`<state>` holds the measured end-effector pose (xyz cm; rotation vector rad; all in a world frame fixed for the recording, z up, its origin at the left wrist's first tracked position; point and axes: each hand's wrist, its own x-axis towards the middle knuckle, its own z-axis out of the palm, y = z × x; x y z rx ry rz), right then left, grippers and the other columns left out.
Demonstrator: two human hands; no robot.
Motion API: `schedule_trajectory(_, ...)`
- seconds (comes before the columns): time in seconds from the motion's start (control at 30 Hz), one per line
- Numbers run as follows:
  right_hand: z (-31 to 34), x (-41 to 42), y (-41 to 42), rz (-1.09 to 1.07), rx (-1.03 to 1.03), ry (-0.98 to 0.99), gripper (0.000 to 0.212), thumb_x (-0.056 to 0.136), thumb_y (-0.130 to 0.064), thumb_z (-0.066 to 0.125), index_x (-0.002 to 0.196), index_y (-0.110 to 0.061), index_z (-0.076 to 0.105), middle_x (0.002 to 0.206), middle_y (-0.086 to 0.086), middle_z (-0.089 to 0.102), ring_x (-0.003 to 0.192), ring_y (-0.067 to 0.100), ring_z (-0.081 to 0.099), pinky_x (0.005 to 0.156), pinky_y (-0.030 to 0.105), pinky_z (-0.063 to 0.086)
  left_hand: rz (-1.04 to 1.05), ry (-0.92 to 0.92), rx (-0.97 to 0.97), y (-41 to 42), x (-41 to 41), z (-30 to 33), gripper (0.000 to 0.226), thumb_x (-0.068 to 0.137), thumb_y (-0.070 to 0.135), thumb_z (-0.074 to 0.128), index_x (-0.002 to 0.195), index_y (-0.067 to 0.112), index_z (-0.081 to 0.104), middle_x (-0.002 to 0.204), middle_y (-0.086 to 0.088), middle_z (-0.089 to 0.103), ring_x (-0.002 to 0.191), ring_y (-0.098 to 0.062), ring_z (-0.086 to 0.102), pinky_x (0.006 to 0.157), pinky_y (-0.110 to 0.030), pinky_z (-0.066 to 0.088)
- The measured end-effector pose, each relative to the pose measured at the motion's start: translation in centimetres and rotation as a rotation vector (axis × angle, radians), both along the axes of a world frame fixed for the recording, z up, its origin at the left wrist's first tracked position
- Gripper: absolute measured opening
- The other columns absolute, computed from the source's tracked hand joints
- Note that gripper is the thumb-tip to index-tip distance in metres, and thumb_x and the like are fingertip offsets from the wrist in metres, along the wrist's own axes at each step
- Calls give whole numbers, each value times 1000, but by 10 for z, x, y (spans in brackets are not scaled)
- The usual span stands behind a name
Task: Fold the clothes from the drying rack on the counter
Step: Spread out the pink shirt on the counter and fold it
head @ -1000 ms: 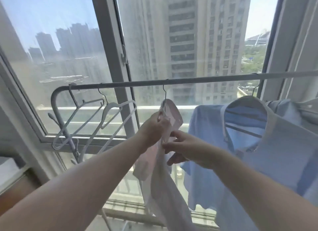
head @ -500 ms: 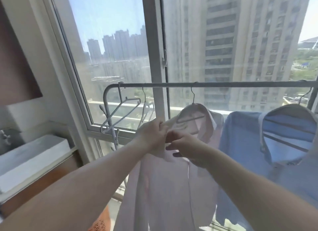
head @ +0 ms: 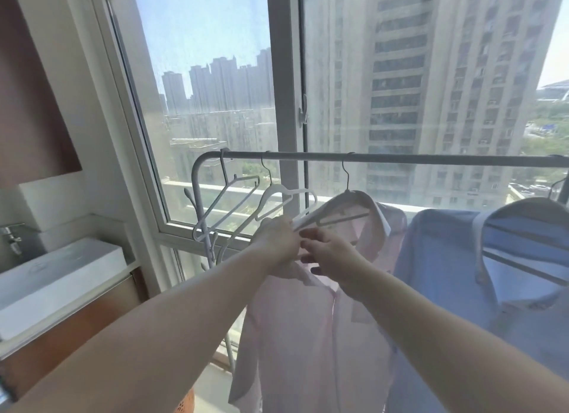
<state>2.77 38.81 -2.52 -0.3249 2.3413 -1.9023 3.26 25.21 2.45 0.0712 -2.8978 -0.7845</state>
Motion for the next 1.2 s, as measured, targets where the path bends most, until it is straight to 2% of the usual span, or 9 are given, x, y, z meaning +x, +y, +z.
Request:
schedule_trajectory(0.2, 5, -9, -12, -134, -103, -236, 44, 96, -56, 59, 113, -16, 65, 102, 1, 64, 87, 19, 63, 75, 34, 55, -192, -70, 253, -7, 13, -14, 29, 91, 0, 45, 92, 26, 58, 96, -9, 60, 81, -24, 59, 61, -30, 47)
schedule_trajectory(0.3, 6, -12, -15, -148, -225, -328, 41, 93, -51, 68, 107, -13, 69, 94, 3, 66, 85, 20, 63, 76, 35, 58, -276, -83, 372, -12, 15, -23, 41, 85, 4, 49, 115, 29, 60, 100, -7, 64, 93, -29, 65, 68, -37, 55)
schedule_trajectory(0.4, 0, -11, -15, -158, -243, -333, 42, 92, -55, 68, 103, -15, 69, 89, 0, 65, 84, 19, 62, 77, 34, 56, -283, -96, 180, -17, 11, -28, 46, 86, 9, 51, 129, 26, 53, 105, -4, 63, 103, -30, 63, 85, -45, 57)
schedule_trajectory(0.53, -3, -10, -15, -241, -219, -279, 37, 101, -53, 53, 97, -18, 64, 86, -1, 66, 81, 18, 60, 82, 36, 54, -278, -122, -190, -21, 7, -37, 19, 98, 25, 52, 117, 20, 50, 108, -6, 63, 102, -30, 62, 80, -39, 48)
schedule_trajectory(0.67, 6, -7, -15, -244, -182, -173, 40, 104, -48, 50, 85, -16, 63, 80, 0, 66, 69, 15, 60, 76, 34, 54, -283, -125, -536, -34, 2, -61, 38, 88, 15, 55, 125, 17, 48, 112, -6, 67, 103, -34, 66, 80, -42, 55)
schedule_trajectory(0.8, 23, 7, -13, -189, -430, -197, 43, 101, -48, 55, 78, -13, 64, 67, 0, 64, 55, 13, 55, 59, 27, 50, -228, -177, -583, -42, 0, -85, 9, 93, 8, 46, 96, 14, 52, 124, -12, 65, 109, -35, 63, 89, -39, 54)
schedule_trajectory(0.9, 22, 9, -5, -189, -507, -171, 47, 103, -48, 52, 74, -13, 65, 66, 3, 63, 51, 14, 51, 55, 26, 44, -219, -138, -466, -36, -1, -101, 30, 96, 10, 42, 123, 16, 54, 126, -8, 65, 118, -33, 62, 93, -39, 51)
schedule_trajectory(1.03, 7, 9, 11, -336, -525, -193, 30, 103, -29, 51, 80, -12, 60, 65, 3, 52, 46, 11, 40, 49, 25, 33, -223, -154, -464, -23, 5, -109, 29, 97, 13, 42, 122, 15, 56, 127, -10, 64, 118, -33, 59, 91, -38, 47)
schedule_trajectory(1.2, -31, 9, 30, -410, -384, -398, 12, 101, -17, 54, 103, -8, 63, 79, 6, 57, 58, 15, 46, 56, 26, 42, -204, -216, -491, -19, 10, -123, 36, 95, 16, 45, 130, 18, 58, 129, -8, 62, 120, -30, 57, 96, -42, 52)
